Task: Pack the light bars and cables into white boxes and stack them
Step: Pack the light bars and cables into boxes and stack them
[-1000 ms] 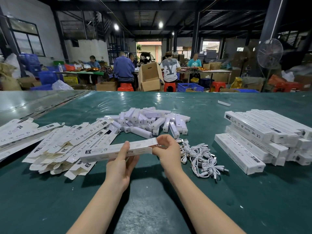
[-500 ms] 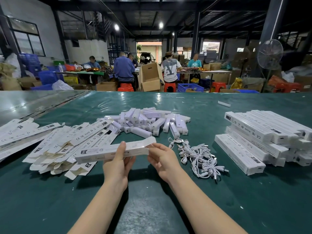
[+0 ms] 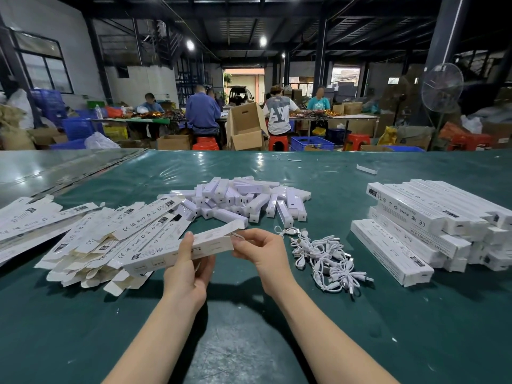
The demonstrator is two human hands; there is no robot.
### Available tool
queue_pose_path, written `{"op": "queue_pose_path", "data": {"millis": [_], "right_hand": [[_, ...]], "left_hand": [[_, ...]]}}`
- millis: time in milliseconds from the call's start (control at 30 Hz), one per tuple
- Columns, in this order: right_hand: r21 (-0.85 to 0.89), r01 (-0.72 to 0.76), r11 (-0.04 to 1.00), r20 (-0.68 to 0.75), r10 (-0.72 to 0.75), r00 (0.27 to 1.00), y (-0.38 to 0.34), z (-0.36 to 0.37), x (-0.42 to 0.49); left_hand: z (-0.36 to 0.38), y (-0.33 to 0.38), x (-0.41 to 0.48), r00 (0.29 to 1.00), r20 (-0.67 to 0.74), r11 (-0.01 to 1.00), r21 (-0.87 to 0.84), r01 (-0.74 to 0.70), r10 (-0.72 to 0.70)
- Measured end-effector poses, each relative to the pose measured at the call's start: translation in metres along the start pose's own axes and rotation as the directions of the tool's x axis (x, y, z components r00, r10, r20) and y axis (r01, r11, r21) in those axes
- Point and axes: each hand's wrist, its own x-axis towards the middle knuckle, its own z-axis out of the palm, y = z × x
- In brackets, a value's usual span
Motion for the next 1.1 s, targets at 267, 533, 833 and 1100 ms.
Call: {"op": "queue_pose_path", "data": {"millis": [267,533,833,1100], "right_hand": [[-0.074,0.076,0.994,0.032,-0.074,0.997,-0.005,0.001,-0.002],[-0.203,0.188,0.961,0.045,-0.183,0.982,-0.007,-0.005,0.001],[-0.385,0.18,0.905,0.034,-0.181,0.983,-0.004,-0.015,0.003],[-0.151,0.09,0.984,-0.016,-0.094,0.995,-0.003,-0.015,0.006]], "left_hand": [[0.002,0.003,0.001,0.999,-0.023,0.997,-0.066,0.042,-0.044],[0.001,0.003,0.003,0.998,-0.031,0.997,-0.056,0.047,-0.049],[-0.001,-0.002,-0.001,0.998,0.046,0.986,0.165,0.032,-0.04],[0.001,-0.01,-0.006,0.99,0.128,0.996,0.073,0.044,-0.053]]}}
